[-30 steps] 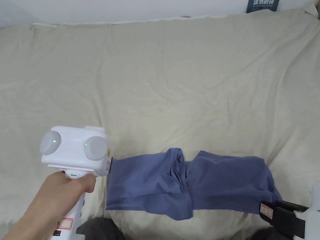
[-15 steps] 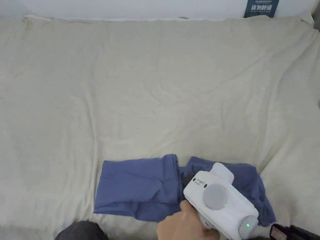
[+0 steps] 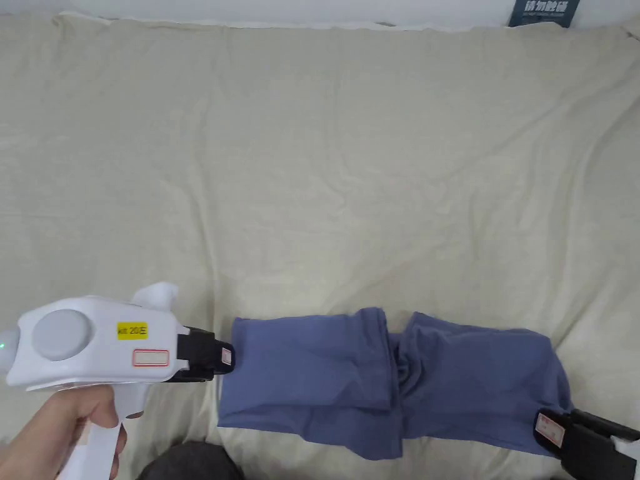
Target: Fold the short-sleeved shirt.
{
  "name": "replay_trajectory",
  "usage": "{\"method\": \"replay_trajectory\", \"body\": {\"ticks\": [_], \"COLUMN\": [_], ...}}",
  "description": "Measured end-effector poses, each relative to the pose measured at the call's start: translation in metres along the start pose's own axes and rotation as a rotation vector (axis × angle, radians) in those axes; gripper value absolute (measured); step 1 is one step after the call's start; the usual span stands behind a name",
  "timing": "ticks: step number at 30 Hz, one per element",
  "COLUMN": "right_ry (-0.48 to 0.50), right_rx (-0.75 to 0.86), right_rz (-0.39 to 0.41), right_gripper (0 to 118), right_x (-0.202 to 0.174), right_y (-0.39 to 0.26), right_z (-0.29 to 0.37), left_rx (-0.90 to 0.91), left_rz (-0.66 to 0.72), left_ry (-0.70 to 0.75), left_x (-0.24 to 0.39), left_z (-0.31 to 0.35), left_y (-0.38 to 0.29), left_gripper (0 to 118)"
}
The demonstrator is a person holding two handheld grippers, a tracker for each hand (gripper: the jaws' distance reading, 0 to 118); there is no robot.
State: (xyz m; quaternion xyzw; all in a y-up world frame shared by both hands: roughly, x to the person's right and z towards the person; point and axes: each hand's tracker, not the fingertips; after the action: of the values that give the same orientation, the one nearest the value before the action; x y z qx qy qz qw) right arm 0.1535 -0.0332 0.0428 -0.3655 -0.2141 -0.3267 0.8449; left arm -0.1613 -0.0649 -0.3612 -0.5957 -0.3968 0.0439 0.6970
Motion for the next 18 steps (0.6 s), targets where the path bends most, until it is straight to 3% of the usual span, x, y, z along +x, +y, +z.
{"method": "replay_trajectory", "body": {"ticks": [1,2,3,4,5,7,12,18], "right_ry": [-0.005,-0.011,-0.016,-0.020,-0.019,-0.022,-0.048,-0.068], "right_rx": [-0.003,-0.012,-0.013,-0.014,-0.017,-0.026,-0.043,-0.056], "right_rz": [0.007,0.012,0.015,0.019,0.025,0.038,0.067,0.047], "right_gripper": [0,0,0,0,0,0,0,0], "right_x": [-0.005,-0.010,-0.014,-0.018,-0.021,-0.029,-0.035,-0.033], "right_y": [0.003,0.006,0.008,0.010,0.012,0.015,0.016,0.014], "right_z": [-0.005,-0.009,-0.013,-0.015,-0.017,-0.019,-0.021,-0.021], "left_rx": [0.013,0.010,0.001,0.002,-0.005,-0.050,-0.087,-0.098], "left_rz": [0.007,0.004,0.013,0.028,0.039,0.041,0.107,0.136], "left_ry": [-0.010,-0.034,-0.084,-0.121,-0.161,-0.198,-0.316,-0.440], "left_x": [-0.010,-0.011,-0.017,-0.019,-0.022,-0.026,-0.040,-0.049], "left_z": [0.001,0.000,-0.002,-0.004,-0.010,-0.020,-0.045,-0.052], "left_y": [0.000,-0.002,0.000,0.001,0.003,0.003,0.009,0.013], "left_gripper": [1,20,57,57,72,118,118,118]}}
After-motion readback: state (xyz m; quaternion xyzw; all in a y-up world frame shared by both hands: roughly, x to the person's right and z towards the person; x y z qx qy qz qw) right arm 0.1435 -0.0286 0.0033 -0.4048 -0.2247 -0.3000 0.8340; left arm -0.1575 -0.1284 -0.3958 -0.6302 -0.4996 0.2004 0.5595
